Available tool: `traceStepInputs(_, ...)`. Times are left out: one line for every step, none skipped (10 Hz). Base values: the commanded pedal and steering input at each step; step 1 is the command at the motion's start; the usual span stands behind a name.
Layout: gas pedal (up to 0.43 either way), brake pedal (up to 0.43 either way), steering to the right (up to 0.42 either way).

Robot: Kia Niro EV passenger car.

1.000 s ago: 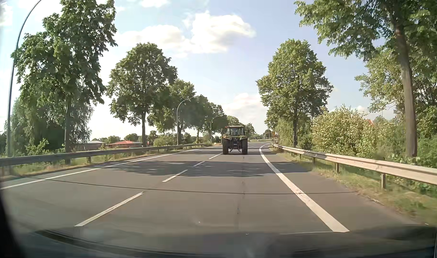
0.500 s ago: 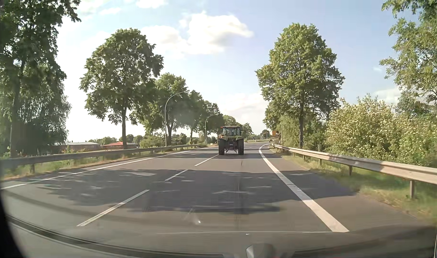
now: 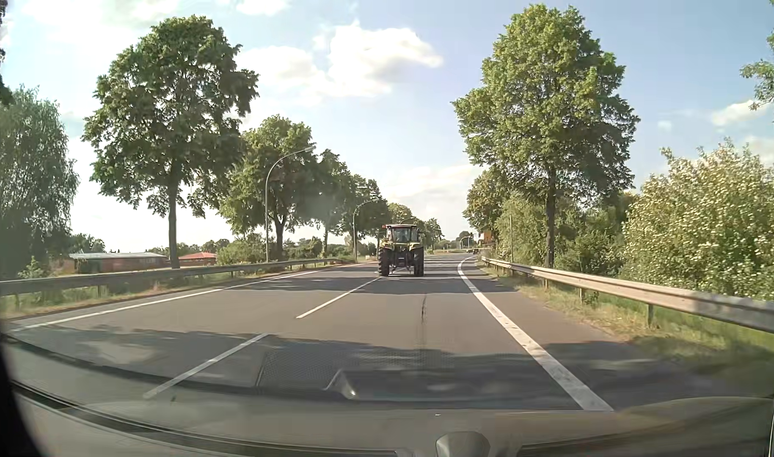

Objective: Follow the waypoints while adhering to traffic rules and regulations

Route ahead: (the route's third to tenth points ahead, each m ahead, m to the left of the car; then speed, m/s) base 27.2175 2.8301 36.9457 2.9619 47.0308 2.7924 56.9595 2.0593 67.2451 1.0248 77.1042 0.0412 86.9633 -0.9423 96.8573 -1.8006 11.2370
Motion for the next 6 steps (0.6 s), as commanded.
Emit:
traceStepInputs(0.169, 0.006, 0.009)
traceStepInputs(0.177, 0.006, 0.010)
traceStepInputs(0.177, 0.006, 0.009)
traceStepInputs(0.177, 0.006, 0.009)
traceStepInputs(0.177, 0.006, 0.009)
traceStepInputs(0.177, 0.006, 0.010)
